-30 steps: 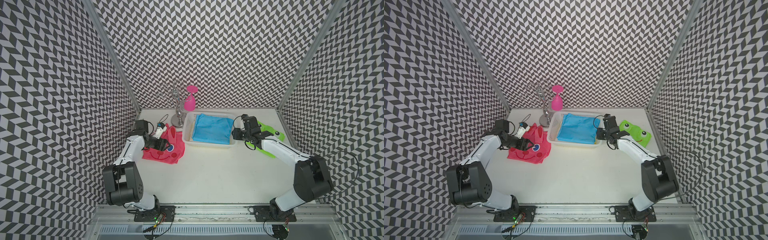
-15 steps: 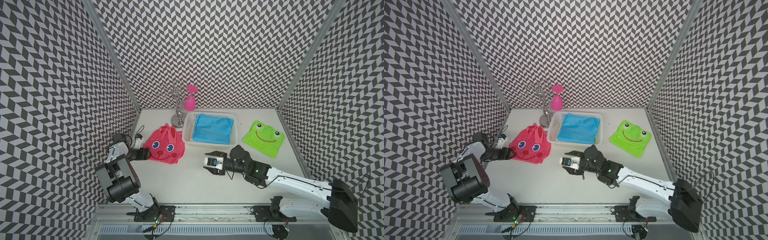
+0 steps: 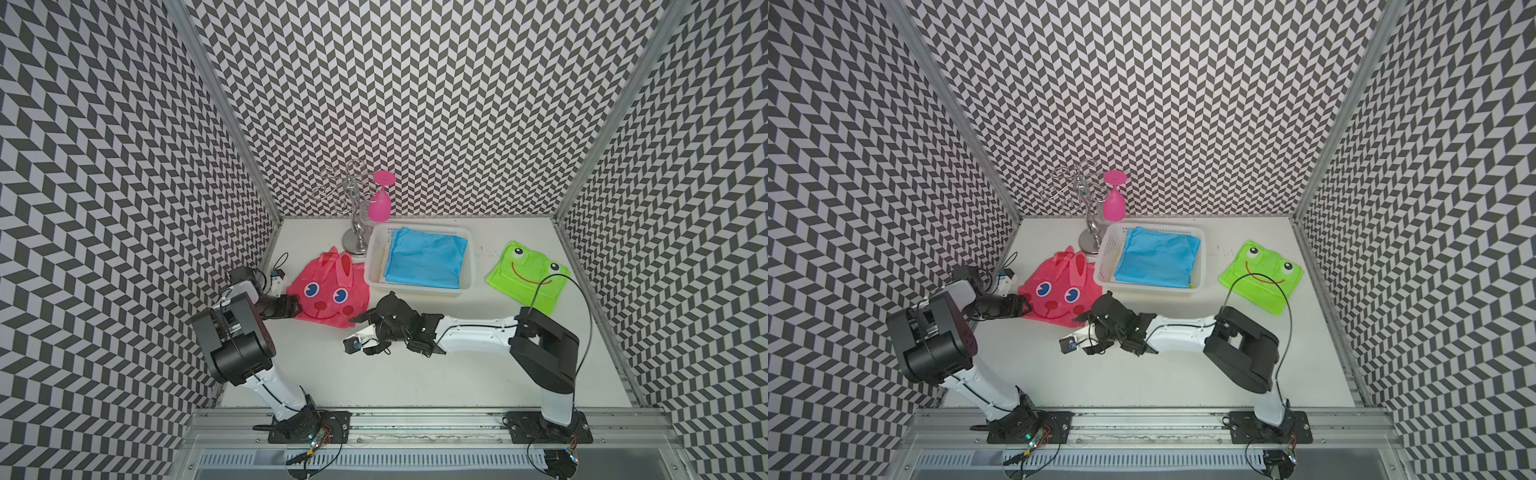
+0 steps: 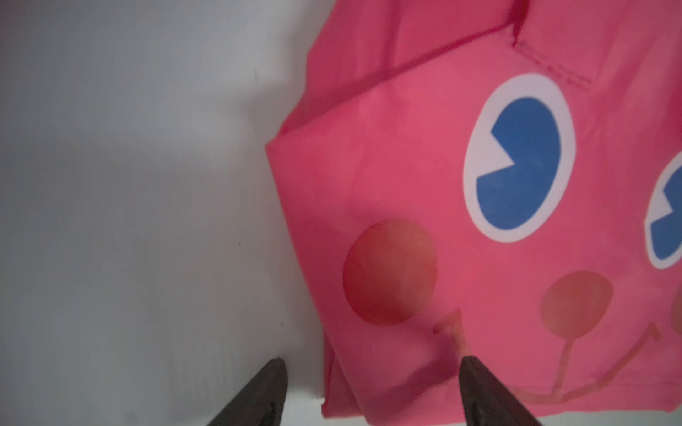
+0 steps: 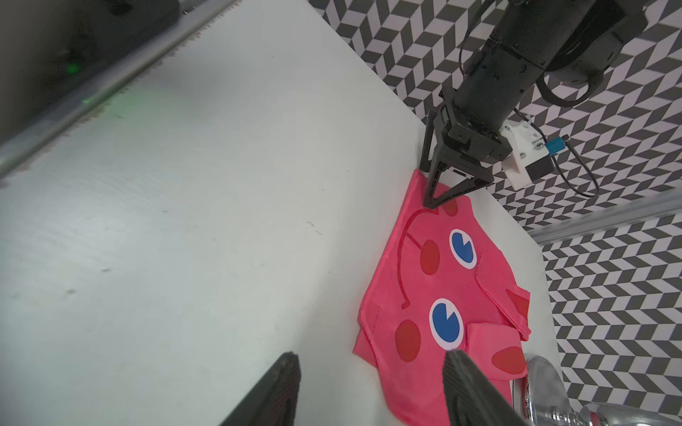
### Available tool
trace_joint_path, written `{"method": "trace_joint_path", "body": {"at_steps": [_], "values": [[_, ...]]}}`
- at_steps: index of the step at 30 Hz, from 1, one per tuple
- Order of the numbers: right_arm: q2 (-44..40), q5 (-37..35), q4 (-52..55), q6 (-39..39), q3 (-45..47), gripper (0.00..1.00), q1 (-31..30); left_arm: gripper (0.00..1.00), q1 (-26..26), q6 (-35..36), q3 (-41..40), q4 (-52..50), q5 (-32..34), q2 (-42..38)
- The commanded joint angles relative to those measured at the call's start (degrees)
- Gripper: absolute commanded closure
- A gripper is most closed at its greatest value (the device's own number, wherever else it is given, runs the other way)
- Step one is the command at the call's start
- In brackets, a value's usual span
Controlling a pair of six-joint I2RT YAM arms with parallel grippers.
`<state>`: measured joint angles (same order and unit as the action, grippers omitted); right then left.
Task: Put the folded raincoat in the basket
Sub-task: Pick up the raincoat from the center of the board.
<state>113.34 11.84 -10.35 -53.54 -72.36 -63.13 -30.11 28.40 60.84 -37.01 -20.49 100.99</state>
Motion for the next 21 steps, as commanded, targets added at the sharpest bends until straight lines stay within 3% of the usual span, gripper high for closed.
{"method": "trace_joint_path", "body": {"at_steps": [1, 11, 17, 21], "values": [[6.1, 0.1, -0.8, 6.0, -5.5, 0.36, 1.4, 0.23, 0.6, -2.7, 0.9, 1.8, 2.0, 3.1], [19.1, 4.5, 10.3, 13.5, -17.6, 0.40, 4.5, 0.29, 1.3, -2.5, -0.2, 2.8, 1.9, 6.0], [22.6, 8.5, 15.1, 16.8, -20.7, 0.47, 6.5, 0.47, 1.3, -1.7, -0.2, 1.8, 1.9, 7.4], [24.8, 9.5, 19.7, 17.2, -23.7, 0.61, 6.4, 0.60, 1.3, -0.9, -0.2, 1.2, 2.5, 7.9]]}}
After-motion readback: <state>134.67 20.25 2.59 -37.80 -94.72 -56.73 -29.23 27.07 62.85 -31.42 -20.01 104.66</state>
